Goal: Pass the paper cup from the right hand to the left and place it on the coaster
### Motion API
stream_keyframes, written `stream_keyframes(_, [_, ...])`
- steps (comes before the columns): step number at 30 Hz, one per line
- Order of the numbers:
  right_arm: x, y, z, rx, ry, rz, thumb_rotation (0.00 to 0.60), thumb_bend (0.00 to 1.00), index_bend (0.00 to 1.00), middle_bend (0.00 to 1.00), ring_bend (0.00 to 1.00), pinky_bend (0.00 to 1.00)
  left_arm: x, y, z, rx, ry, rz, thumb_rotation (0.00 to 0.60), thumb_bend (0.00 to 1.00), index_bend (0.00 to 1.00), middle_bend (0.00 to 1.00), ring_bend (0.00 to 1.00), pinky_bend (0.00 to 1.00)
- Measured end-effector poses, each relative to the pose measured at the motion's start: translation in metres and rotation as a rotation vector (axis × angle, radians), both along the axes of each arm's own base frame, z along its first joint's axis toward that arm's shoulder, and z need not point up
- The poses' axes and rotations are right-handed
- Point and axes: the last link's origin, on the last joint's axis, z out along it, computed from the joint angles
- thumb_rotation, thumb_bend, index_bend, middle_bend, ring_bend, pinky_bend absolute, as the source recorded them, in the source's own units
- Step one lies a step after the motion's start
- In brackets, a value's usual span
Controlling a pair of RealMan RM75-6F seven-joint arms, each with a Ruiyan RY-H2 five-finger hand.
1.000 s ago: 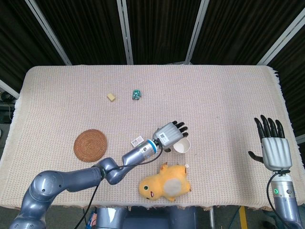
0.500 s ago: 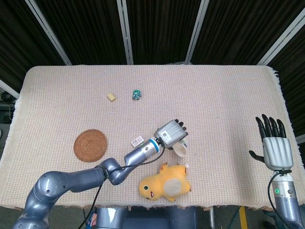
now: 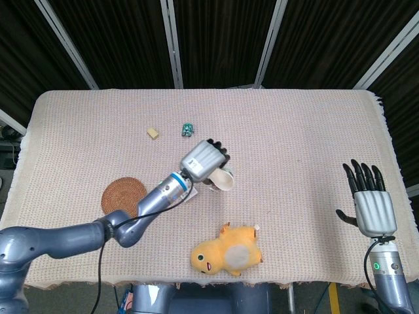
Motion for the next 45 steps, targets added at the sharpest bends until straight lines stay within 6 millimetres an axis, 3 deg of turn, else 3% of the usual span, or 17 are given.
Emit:
stream_keyframes(7, [0.009, 0.005, -0.006, 0.016, 0.0, 0.032, 0.6, 0.0, 0.0, 0.0, 0.0, 0.0, -0.065, -0.003, 0.058, 0.037, 0.055, 0.128, 0.6, 0.0, 0.53, 0.42, 0.31, 0.38])
stream_keyframes(11, [0.013, 0.006, -0.01, 0.03, 0.001, 0.047, 0.6, 0.0, 0.0, 0.0, 0.0, 0.0, -0.117, -0.019, 0.086, 0.033, 0.101, 0.231, 0.6, 0.0, 0.53, 0.42, 0.31, 0.38])
stream_keyframes(16, [0.019, 0.008, -0.018, 0.054, 0.008, 0.062, 0.6, 0.0, 0.0, 0.0, 0.0, 0.0, -0.161, -0.039, 0.108, 0.0, 0.127, 0.321, 0.6, 0.0, 0.53, 0.42, 0.31, 0.38])
stream_keyframes(20, [0.021, 0.009, -0.022, 0.066, 0.01, 0.069, 0.6, 0.0, 0.0, 0.0, 0.0, 0.0, -0.188, -0.051, 0.113, -0.029, 0.148, 0.368, 0.6, 0.0, 0.53, 0.42, 0.31, 0.38])
stream_keyframes(25, [0.021, 0.009, -0.022, 0.067, 0.014, 0.07, 0.6, 0.0, 0.0, 0.0, 0.0, 0.0, -0.212, -0.051, 0.112, -0.04, 0.152, 0.424, 0.6, 0.0, 0.54, 0.42, 0.31, 0.38])
stream_keyframes(37, [0.019, 0.009, -0.021, 0.065, 0.015, 0.065, 0.6, 0.0, 0.0, 0.0, 0.0, 0.0, -0.242, -0.051, 0.095, -0.081, 0.144, 0.487, 0.6, 0.0, 0.53, 0.41, 0.31, 0.37])
stream_keyframes(39, [0.019, 0.009, -0.022, 0.066, 0.016, 0.063, 0.6, 0.0, 0.0, 0.0, 0.0, 0.0, -0.244, -0.051, 0.093, -0.089, 0.142, 0.495, 0.6, 0.0, 0.46, 0.36, 0.28, 0.35])
stream_keyframes(43, [0.019, 0.009, -0.021, 0.062, 0.018, 0.062, 0.6, 0.0, 0.0, 0.0, 0.0, 0.0, -0.248, -0.052, 0.092, -0.099, 0.151, 0.506, 0.6, 0.0, 0.07, 0.03, 0.04, 0.15])
stream_keyframes(45, [0.019, 0.009, -0.021, 0.062, 0.018, 0.062, 0.6, 0.0, 0.0, 0.0, 0.0, 0.0, -0.249, -0.052, 0.093, -0.107, 0.15, 0.513, 0.6, 0.0, 0.01, 0.0, 0.0, 0.08])
